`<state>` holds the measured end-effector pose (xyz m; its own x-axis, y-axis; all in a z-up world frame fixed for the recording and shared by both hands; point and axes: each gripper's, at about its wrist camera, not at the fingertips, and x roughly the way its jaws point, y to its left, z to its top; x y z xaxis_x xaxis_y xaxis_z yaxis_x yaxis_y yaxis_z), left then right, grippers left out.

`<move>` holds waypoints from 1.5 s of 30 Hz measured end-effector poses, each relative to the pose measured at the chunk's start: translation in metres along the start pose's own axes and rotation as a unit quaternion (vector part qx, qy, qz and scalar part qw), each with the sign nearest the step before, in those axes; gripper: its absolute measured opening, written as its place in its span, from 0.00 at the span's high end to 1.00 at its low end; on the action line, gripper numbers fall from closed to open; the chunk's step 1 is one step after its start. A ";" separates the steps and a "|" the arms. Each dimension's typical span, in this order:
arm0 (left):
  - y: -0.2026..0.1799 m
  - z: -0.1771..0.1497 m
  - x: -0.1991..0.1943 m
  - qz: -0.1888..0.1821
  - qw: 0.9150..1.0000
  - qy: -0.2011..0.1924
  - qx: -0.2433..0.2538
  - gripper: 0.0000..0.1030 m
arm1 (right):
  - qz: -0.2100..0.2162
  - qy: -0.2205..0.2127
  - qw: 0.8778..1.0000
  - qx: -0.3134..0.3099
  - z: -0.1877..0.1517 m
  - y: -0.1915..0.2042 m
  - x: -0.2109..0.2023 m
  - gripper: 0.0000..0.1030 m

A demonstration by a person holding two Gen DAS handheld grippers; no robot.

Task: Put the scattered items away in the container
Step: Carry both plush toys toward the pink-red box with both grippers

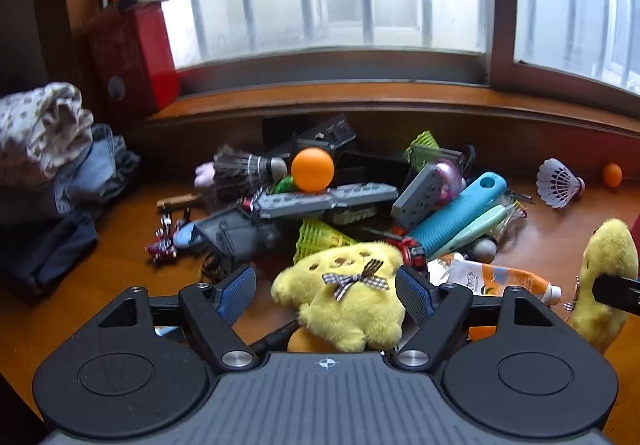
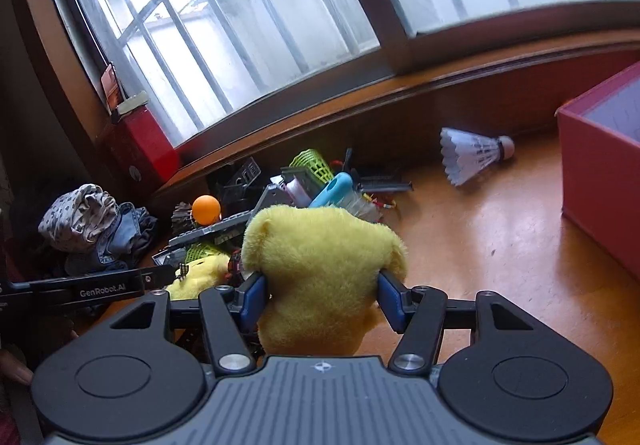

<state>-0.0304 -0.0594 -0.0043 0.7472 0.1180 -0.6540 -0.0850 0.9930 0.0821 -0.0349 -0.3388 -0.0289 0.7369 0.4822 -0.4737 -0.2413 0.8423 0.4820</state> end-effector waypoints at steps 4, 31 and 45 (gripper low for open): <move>-0.003 0.002 0.015 -0.022 1.000 0.012 0.012 0.25 | -0.018 0.004 1.000 -0.004 0.002 0.006 0.015 0.42; 0.009 0.009 0.033 -0.089 0.995 -0.018 0.044 0.68 | -0.064 -0.026 0.997 -0.027 0.013 0.043 0.030 0.41; 0.030 -0.002 0.043 -0.091 0.994 0.028 -0.048 0.32 | -0.041 -0.002 0.999 -0.031 0.012 0.024 0.021 0.41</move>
<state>-0.0022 -0.0244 -0.0317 0.7178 -0.0671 -0.6931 -0.0164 0.9935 -0.1131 -0.0176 -0.3117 -0.0181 0.7579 0.4103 -0.5072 -0.2191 0.8924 0.3944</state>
